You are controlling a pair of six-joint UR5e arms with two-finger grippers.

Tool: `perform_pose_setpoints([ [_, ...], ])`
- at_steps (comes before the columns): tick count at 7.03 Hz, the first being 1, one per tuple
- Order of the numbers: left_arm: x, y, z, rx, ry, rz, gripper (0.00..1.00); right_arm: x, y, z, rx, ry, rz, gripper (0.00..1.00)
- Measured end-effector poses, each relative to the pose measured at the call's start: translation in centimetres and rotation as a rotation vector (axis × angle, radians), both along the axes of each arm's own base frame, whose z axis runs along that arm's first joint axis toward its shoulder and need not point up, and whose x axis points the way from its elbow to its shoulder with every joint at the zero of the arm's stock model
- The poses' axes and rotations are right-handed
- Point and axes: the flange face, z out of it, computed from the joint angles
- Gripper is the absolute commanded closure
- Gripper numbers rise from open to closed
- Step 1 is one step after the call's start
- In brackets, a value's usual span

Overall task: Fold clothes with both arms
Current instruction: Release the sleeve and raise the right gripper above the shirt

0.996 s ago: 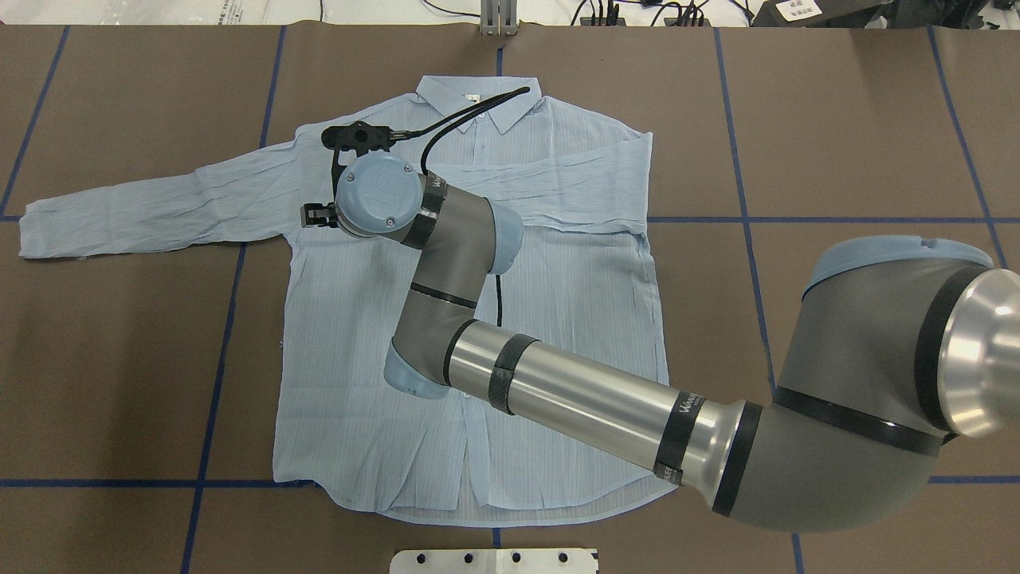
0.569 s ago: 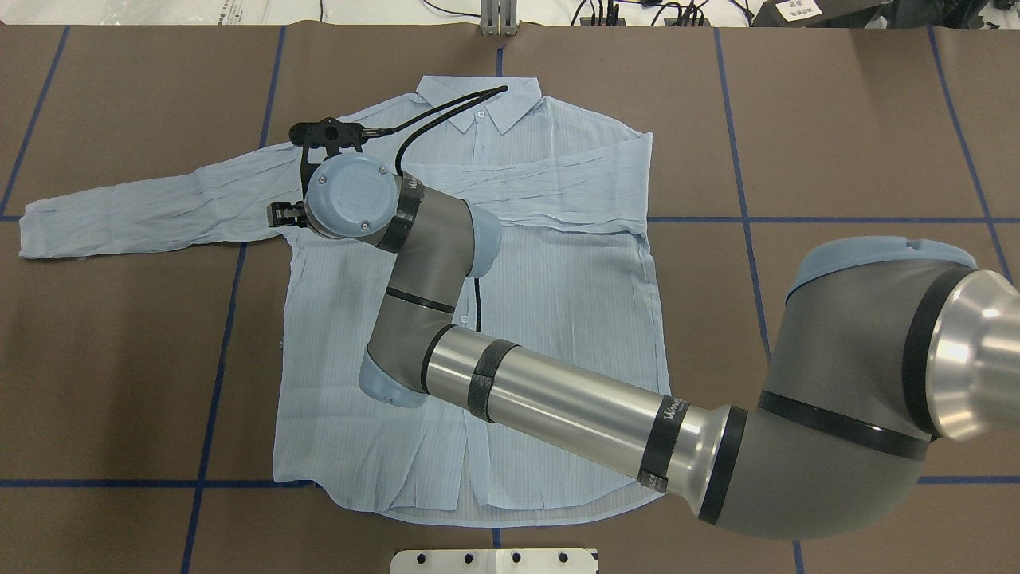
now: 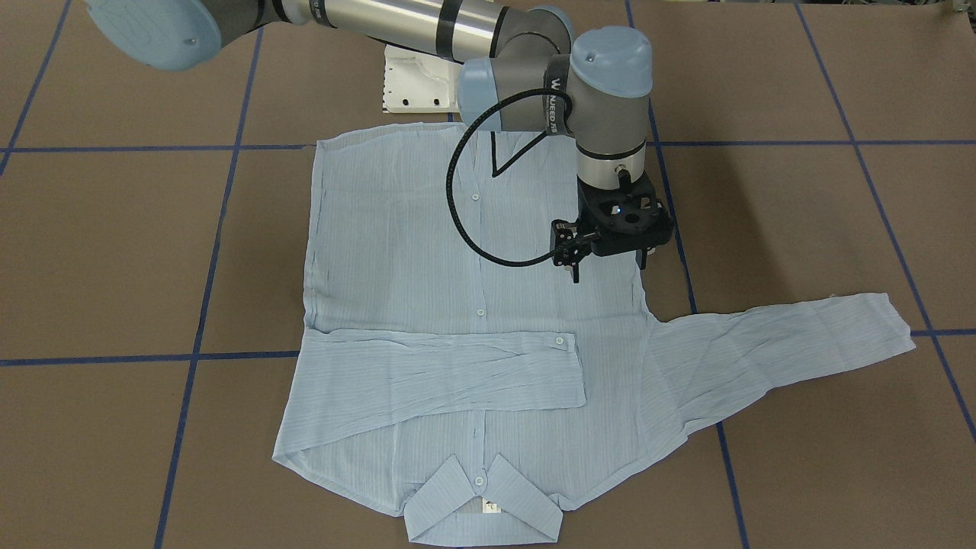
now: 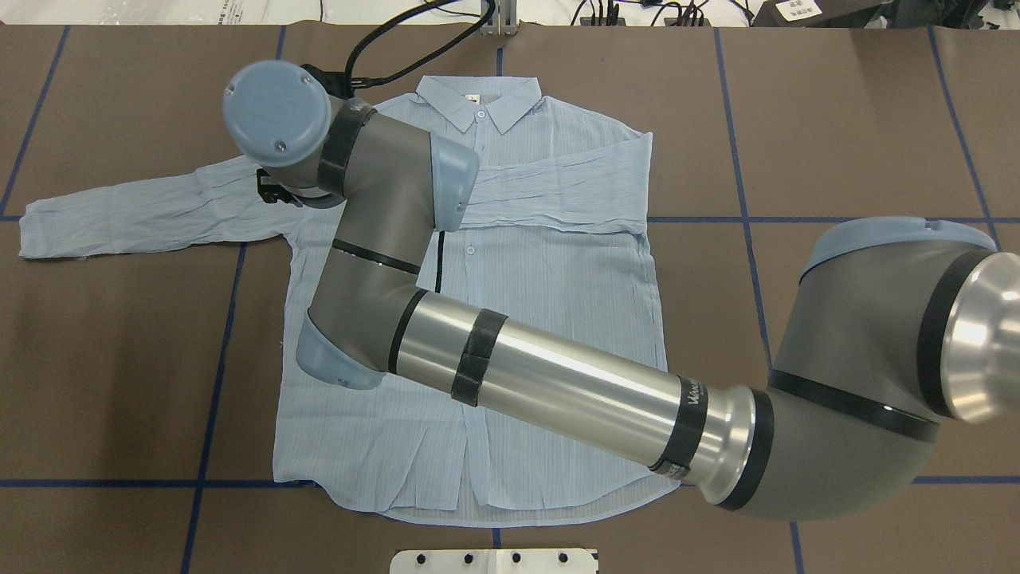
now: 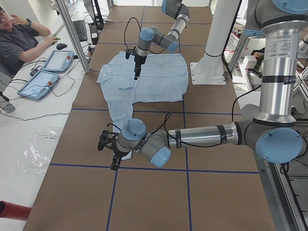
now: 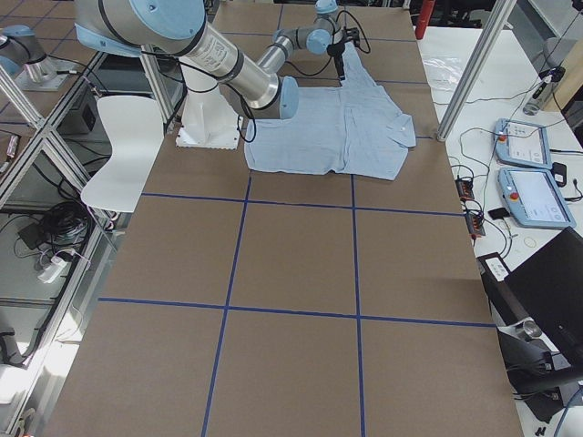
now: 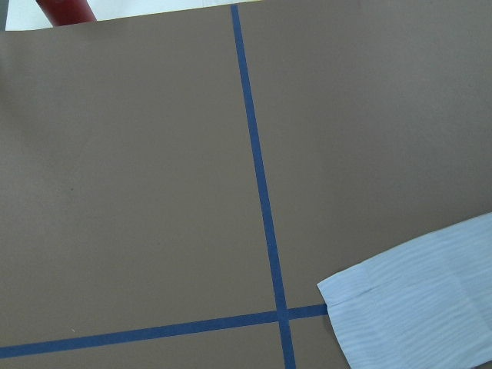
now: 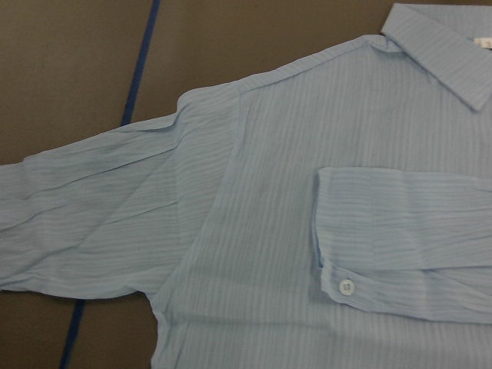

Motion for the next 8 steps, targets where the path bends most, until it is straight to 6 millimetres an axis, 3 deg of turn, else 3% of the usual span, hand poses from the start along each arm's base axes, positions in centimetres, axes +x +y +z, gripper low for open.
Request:
perform_pose_setpoints([
  [2, 5.6, 1.8, 1.0, -0.044, 0.028, -0.109, 0.04, 6.7, -2.1, 1.0, -0.058, 0.134, -0.050, 0.00],
  [3, 8.6, 2.8, 1.6, -0.070, 0.043, -0.160, 0.06, 10.8, -2.8, 3.2, -0.053, 0.187, -0.091, 0.00],
  [5, 13.6, 4.2, 2.5, -0.121, 0.048, -0.230, 0.15, 18.7, -2.4, 10.4, -0.028, 0.195, -0.157, 0.00],
  [6, 15.2, 4.7, 3.3, -0.134, 0.041, -0.243, 0.22, 20.9, -1.9, 12.6, -0.014, 0.191, -0.170, 0.00],
  [8, 17.0, 4.7, 4.6, -0.140, 0.028, -0.243, 0.35, 22.2, -1.5, 14.5, 0.006, 0.178, -0.177, 0.00],
])
